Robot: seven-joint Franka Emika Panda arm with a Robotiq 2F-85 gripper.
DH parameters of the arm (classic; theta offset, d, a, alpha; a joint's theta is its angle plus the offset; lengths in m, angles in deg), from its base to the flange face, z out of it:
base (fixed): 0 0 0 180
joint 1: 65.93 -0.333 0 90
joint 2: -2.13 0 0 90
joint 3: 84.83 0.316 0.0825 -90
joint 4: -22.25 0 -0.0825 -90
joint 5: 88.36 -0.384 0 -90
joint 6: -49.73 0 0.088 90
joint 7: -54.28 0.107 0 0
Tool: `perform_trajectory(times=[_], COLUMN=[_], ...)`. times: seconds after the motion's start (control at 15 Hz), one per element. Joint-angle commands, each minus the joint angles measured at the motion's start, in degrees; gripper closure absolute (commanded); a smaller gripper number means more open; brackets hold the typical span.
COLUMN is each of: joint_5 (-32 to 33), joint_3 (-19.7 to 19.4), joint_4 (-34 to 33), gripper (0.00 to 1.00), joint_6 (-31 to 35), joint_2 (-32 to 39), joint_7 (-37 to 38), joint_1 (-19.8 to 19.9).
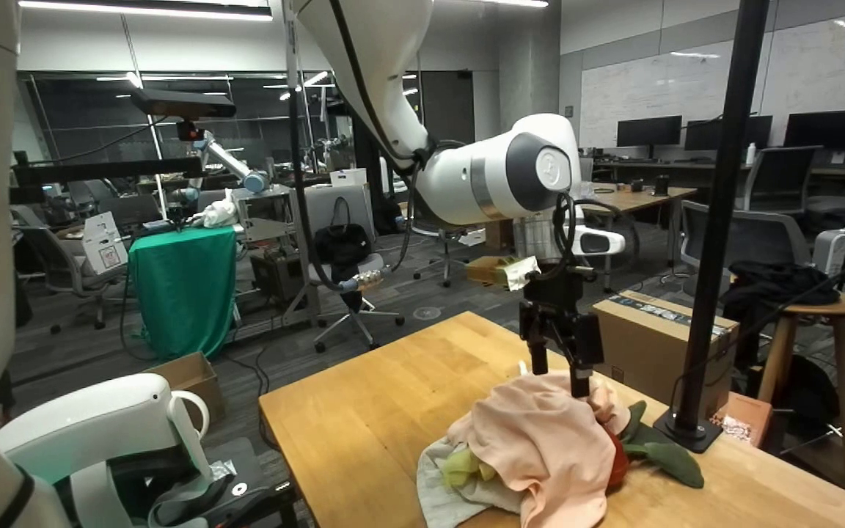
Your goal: Separate the pile of clothes on the table
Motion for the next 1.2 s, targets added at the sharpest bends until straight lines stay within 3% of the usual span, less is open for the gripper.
perform_trajectory(times=[0.0, 0.6, 1.13], joint_5=[-5.2, -18.8, -22.5], joint_3=[1.2, 3.6, 5.8], joint_4=[-2.1, -3.9, -3.8], gripper=[0.00, 0.00, 0.00], joint_6=[1.4, 2.4, 3.5], joint_2=[2.7, 9.6, 13.2], joint_7=[-7.5, -27.0, -38.6], joint_1=[0.8, 4.9, 7.7])
